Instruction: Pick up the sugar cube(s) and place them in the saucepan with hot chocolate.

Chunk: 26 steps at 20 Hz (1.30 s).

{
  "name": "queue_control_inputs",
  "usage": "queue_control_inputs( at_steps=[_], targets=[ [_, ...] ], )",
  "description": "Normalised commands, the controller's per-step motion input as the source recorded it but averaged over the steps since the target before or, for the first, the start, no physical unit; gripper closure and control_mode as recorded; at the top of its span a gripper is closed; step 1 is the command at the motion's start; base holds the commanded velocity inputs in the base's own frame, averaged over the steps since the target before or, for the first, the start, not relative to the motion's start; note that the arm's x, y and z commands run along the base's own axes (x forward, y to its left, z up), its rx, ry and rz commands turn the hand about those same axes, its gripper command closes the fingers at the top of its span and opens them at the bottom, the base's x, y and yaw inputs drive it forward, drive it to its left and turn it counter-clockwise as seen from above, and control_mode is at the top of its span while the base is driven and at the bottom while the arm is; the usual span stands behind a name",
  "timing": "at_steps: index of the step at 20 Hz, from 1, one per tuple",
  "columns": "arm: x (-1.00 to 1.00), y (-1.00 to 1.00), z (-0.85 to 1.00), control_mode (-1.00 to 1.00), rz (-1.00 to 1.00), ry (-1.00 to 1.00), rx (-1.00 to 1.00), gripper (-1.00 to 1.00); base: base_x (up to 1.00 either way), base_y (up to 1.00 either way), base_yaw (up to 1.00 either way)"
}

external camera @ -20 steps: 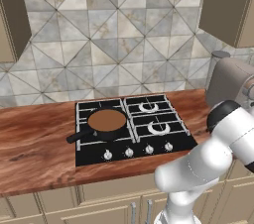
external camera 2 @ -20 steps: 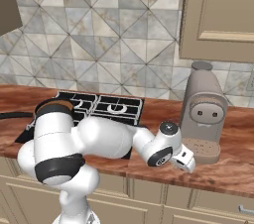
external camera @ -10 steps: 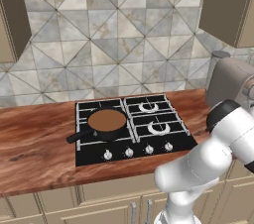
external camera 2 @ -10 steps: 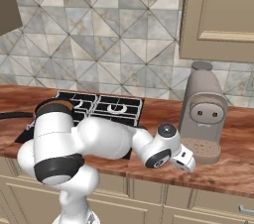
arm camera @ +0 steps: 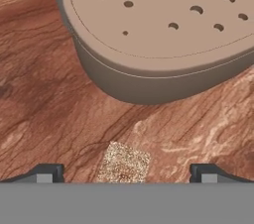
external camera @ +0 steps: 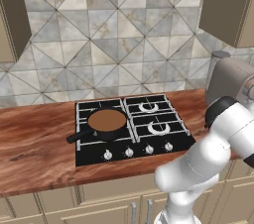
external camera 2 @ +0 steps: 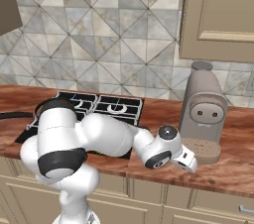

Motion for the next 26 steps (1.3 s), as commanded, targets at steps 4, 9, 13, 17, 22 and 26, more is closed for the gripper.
queue_control_inputs(
  at_steps=[4, 9, 13, 17, 22, 26],
  targets=[
    [0.00, 0.00, -0.15, -1.00, 0.00, -0.01, -0.01, -1.00, 0.00, 0.00, 0.00],
    [0.00, 0.00, -0.29, -1.00, 0.00, -0.01, -0.02, -1.00, 0.00, 0.00, 0.00],
    [0.00, 0.00, -0.27, -1.00, 0.00, -0.01, -0.02, -1.00, 0.00, 0.00, 0.00],
    [0.08, -0.03, -0.09, -1.00, 0.00, -0.02, -0.02, -1.00, 0.00, 0.00, 0.00],
    [0.00, 0.00, -0.02, -1.00, 0.00, 0.00, 0.00, -1.00, 0.00, 0.00, 0.00],
    [-0.03, 0.00, 0.00, -1.00, 0.00, 0.00, 0.00, 1.00, 0.00, 0.00, 0.00]
  ],
)
